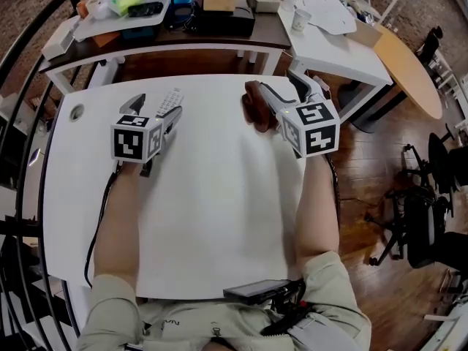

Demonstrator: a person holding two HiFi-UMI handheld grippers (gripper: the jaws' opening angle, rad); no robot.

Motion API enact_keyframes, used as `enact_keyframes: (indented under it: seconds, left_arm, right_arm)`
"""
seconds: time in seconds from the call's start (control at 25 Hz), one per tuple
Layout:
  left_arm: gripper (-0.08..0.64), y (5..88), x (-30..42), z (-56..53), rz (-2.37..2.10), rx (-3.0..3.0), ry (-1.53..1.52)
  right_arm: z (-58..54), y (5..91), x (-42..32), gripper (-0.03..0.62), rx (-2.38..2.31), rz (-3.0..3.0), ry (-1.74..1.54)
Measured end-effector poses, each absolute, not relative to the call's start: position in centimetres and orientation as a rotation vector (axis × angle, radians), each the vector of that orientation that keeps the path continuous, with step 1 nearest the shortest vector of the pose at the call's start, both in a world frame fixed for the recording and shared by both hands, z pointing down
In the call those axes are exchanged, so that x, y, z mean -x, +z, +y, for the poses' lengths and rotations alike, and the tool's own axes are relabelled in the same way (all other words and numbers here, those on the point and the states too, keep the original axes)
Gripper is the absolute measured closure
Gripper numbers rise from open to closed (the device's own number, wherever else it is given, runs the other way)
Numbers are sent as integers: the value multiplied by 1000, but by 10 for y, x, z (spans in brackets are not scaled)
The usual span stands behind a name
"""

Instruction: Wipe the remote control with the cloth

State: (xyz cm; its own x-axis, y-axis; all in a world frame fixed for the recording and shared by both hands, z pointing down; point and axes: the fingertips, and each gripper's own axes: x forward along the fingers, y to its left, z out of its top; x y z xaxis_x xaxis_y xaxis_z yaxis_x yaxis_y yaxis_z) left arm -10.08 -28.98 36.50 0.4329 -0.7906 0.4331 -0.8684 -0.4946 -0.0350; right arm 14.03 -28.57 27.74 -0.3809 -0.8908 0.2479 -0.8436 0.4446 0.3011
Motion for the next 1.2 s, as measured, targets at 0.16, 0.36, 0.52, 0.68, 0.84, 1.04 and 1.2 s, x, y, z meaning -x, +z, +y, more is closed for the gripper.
enact_keyframes:
  seconds: [0.16, 0.36, 0.52, 0.68, 0.84, 1.04, 1.2]
  left_arm:
    - [152, 389, 101, -293, -1410, -2433, 706]
    - [147, 403, 107, -300, -1371, -2361, 762]
    - [143, 405, 109, -303, -1377, -2324, 820]
    - [141, 410, 106, -305, -1328, -2300, 866]
    - [141, 414, 103, -308, -1257, -2278, 881]
    - [152, 413, 102, -310, -1232, -2263, 887]
    - [221, 412, 96, -306, -1206, -2293, 908]
  right_arm:
    - [-289, 299, -143, 318, -1412, -2281, -107]
    - [-295, 314, -143, 318, -1366, -2259, -58]
    - [-297, 321, -146, 314, -1362, -2269, -13]
    - [-296, 331, -139, 314, -1309, -2294, 33]
    - [-296, 348, -135, 308, -1247, -2253, 52]
    - [-295, 356, -136, 308, -1230, -2217, 64]
    - [-297, 360, -141, 310, -1241, -2213, 96]
